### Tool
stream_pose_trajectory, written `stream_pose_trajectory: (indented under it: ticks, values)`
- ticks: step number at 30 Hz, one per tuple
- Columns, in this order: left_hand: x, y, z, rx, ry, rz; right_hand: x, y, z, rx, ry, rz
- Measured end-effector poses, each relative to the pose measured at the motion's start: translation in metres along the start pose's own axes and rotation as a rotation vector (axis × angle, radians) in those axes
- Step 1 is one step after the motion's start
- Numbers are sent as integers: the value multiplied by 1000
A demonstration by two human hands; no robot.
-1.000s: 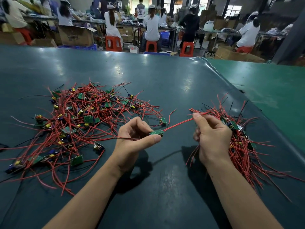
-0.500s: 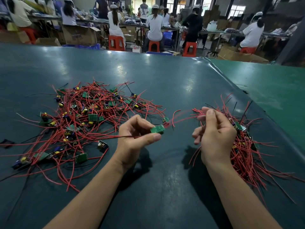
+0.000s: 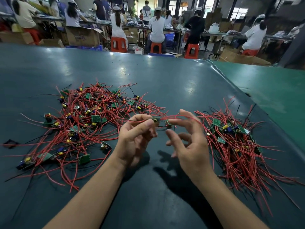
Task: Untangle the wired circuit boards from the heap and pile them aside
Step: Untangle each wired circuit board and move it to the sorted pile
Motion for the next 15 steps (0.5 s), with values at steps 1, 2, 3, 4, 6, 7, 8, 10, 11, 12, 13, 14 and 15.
stream_pose_trajectory:
  ticks: [1,2,3,4,6,7,8,10,11,12,13,14,15]
  values:
    - [2,2,1,-22,42,-34,4,0,1,-20,108,19]
    - [5,4,2,-37,85,-73,8,0,2,-24,187,7]
    - [7,6,3,-41,123,-118,12,1,3,-19,220,-41]
    - [8,7,4,-34,148,-169,15,3,4,-2,200,-112]
    - [9,8,4,0,144,-242,12,4,4,43,19,-214]
    - [8,7,4,27,133,-251,7,4,3,91,-91,-255]
    - [6,5,4,57,119,-241,2,4,1,143,-178,-292]
    - [3,0,3,127,96,-171,-5,7,-2,95,-270,-269]
    - [1,-3,2,167,75,-129,-7,8,-2,-6,-288,-195]
    - [-1,-4,1,212,54,-98,-8,9,-2,-104,-299,-108]
    - [-2,-6,1,253,39,-80,-9,11,-4,-166,-311,-45]
    - [-3,-6,1,282,30,-88,-9,11,-5,-182,-319,-22]
    - [-3,-4,1,294,28,-120,-8,10,-7,-164,-320,-18]
Point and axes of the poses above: each hand's wrist, its own z-axis towards the middle knuckle, its own x-axis out of the back of the hand, y = z × x, the point moved 2 cm from there along z, towards the middle knuckle, and after that the axes turned 11 degrees about x, right-handed, at the moved point
